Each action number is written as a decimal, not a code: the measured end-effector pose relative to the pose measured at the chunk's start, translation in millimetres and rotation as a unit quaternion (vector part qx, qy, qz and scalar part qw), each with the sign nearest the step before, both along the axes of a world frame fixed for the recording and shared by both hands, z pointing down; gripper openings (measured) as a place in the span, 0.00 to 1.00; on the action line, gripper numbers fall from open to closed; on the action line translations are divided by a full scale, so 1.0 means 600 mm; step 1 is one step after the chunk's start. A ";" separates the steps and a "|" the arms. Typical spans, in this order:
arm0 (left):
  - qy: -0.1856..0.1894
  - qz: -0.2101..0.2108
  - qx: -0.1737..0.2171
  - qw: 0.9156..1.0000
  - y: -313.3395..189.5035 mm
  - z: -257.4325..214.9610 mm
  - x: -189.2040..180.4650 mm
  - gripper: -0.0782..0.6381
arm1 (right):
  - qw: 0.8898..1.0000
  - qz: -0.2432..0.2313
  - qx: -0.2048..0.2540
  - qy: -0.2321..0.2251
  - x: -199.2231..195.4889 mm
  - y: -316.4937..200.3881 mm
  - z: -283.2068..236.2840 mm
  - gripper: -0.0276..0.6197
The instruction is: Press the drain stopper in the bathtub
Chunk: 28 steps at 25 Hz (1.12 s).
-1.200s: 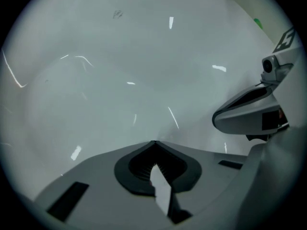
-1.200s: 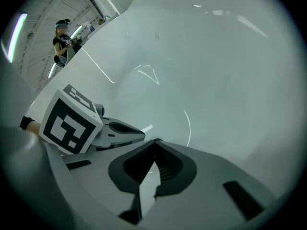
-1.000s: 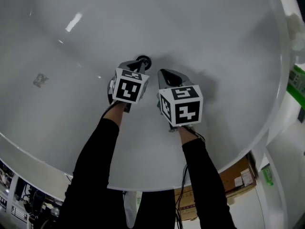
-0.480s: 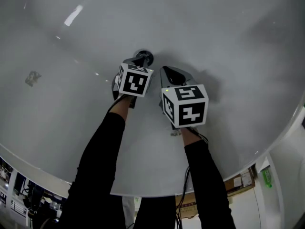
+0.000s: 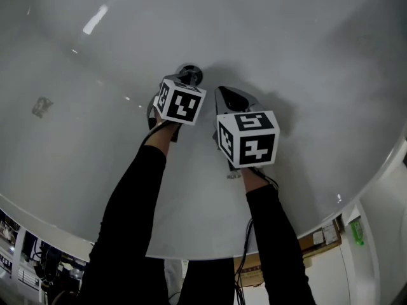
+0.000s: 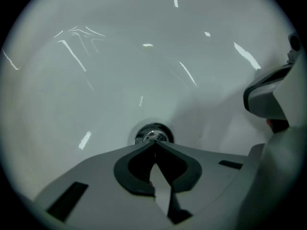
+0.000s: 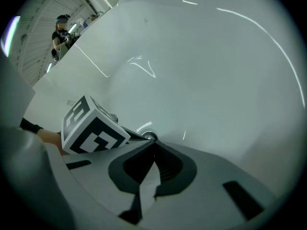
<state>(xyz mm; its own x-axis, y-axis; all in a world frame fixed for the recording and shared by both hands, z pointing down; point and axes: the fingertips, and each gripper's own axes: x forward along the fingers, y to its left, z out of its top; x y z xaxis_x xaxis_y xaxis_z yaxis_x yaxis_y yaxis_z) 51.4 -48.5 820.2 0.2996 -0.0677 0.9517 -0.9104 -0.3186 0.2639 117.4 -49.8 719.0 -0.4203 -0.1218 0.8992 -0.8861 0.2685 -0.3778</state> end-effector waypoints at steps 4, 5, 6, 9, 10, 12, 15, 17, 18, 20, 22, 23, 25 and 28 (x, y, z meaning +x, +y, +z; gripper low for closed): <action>0.014 -0.012 -0.001 1.000 0.005 -0.031 -0.009 0.12 | 1.000 0.006 0.004 -0.003 0.000 -0.003 -0.024 0.05; 0.016 -0.012 0.002 1.000 0.003 -0.040 -0.011 0.12 | 1.000 0.008 0.005 -0.003 0.000 -0.005 -0.030 0.05; 0.019 -0.011 0.008 1.000 0.000 -0.050 -0.013 0.12 | 1.000 0.013 0.005 -0.005 0.000 -0.007 -0.035 0.05; 0.026 -0.005 0.017 0.999 -0.008 -0.077 -0.017 0.12 | 0.999 0.041 0.002 -0.016 -0.003 -0.011 -0.049 0.05; 0.029 -0.004 0.018 0.999 -0.010 -0.086 -0.018 0.12 | 0.999 0.049 0.001 -0.019 -0.004 -0.012 -0.054 0.05; 0.033 -0.003 0.023 0.999 -0.017 -0.102 -0.021 0.12 | 0.998 0.053 0.004 -0.022 -0.007 -0.015 -0.063 0.05; 0.039 0.000 0.031 0.999 -0.027 -0.130 -0.023 0.12 | 0.999 0.042 0.010 -0.021 -0.013 -0.016 -0.078 0.05; 0.042 0.003 0.035 0.998 -0.032 -0.147 -0.025 0.12 | 0.999 0.038 0.013 -0.021 -0.016 -0.016 -0.088 0.05; 0.043 0.004 0.038 0.998 -0.035 -0.156 -0.027 0.12 | 0.999 0.038 0.014 -0.021 -0.018 -0.016 -0.092 0.05; 0.047 0.005 0.044 0.998 -0.039 -0.172 -0.030 0.12 | 0.999 0.040 0.015 -0.022 -0.020 -0.016 -0.099 0.05; 0.050 0.008 0.048 0.998 -0.044 -0.191 -0.033 0.12 | 0.999 0.043 0.016 -0.023 -0.023 -0.016 -0.106 0.05; 0.051 0.009 0.049 0.997 -0.046 -0.200 -0.034 0.12 | 0.999 0.043 0.017 -0.022 -0.023 -0.016 -0.110 0.05; 0.053 0.012 0.052 0.997 -0.049 -0.215 -0.037 0.12 | 0.999 0.044 0.019 -0.021 -0.025 -0.014 -0.117 0.05; 0.055 0.017 0.056 0.997 -0.051 -0.237 -0.042 0.12 | 0.999 0.046 0.021 -0.020 -0.027 -0.013 -0.132 0.05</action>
<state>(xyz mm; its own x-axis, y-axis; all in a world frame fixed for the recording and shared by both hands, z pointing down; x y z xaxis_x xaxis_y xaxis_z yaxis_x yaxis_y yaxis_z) 26.1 -78.8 677.9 0.4058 -0.1593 0.9000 -0.8658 -0.3825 0.3227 101.5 -57.5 640.0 -0.4404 -0.1997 0.8753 -0.8925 0.2029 -0.4027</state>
